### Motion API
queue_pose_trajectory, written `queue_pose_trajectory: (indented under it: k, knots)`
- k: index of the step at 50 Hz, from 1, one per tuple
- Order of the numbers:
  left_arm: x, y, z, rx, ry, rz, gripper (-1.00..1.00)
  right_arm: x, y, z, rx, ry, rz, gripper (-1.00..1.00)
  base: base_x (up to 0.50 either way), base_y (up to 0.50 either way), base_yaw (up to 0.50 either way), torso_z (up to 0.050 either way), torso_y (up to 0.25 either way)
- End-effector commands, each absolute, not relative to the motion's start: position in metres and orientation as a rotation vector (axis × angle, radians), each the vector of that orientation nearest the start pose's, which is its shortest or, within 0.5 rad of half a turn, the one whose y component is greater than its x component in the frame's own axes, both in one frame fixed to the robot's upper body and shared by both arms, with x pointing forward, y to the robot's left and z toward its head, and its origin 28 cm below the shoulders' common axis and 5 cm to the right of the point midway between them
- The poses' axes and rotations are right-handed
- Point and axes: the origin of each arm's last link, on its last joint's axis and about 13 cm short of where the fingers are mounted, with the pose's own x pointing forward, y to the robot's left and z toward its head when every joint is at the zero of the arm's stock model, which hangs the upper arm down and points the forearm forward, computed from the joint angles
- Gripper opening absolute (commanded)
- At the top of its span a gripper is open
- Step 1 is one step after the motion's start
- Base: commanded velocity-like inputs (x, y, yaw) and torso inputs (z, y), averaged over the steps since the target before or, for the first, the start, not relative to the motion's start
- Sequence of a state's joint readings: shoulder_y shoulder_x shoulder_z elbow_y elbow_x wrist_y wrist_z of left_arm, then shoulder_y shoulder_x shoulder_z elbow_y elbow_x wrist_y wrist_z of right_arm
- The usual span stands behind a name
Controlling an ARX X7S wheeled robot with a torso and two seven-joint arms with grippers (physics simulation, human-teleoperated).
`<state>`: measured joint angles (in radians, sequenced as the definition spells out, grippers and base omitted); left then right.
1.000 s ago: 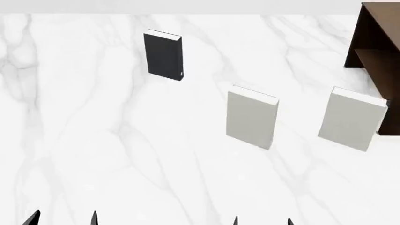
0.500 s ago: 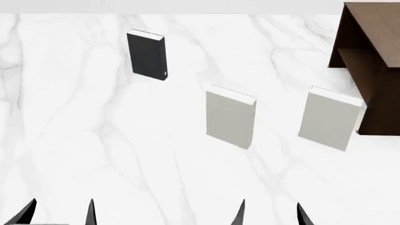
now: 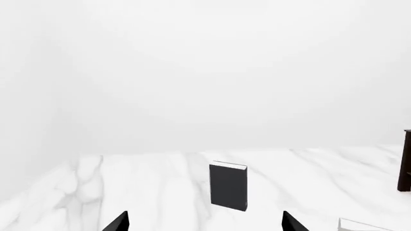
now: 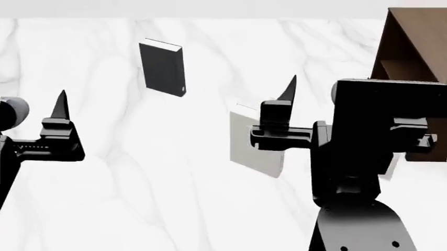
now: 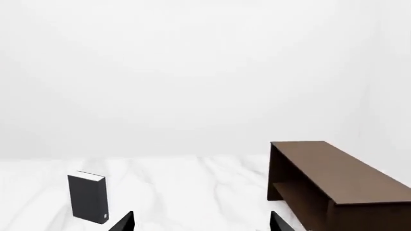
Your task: Pick up the book on the left and place it on top of the shelf.
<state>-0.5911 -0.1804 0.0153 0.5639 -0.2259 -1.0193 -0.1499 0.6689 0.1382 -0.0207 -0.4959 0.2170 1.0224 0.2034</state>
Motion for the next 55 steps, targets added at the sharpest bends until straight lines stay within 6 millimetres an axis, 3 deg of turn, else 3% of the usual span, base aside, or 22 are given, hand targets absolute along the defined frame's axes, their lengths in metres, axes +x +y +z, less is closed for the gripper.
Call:
queue_pose_trajectory:
  k: [1,55]
  knots:
    - [0.267,0.230,0.229,0.075,-0.148,0.039,1.00,0.284,-0.112,0.244,-0.026,-0.144,-0.084,1.00,0.50,0.00,0.00,0.000,0.000]
    - [0.268,0.235,0.225,0.072,-0.146,0.062,1.00,0.287,-0.110,0.232,-0.040,-0.080,-0.051,1.00,0.50,0.00,0.00,0.000,0.001]
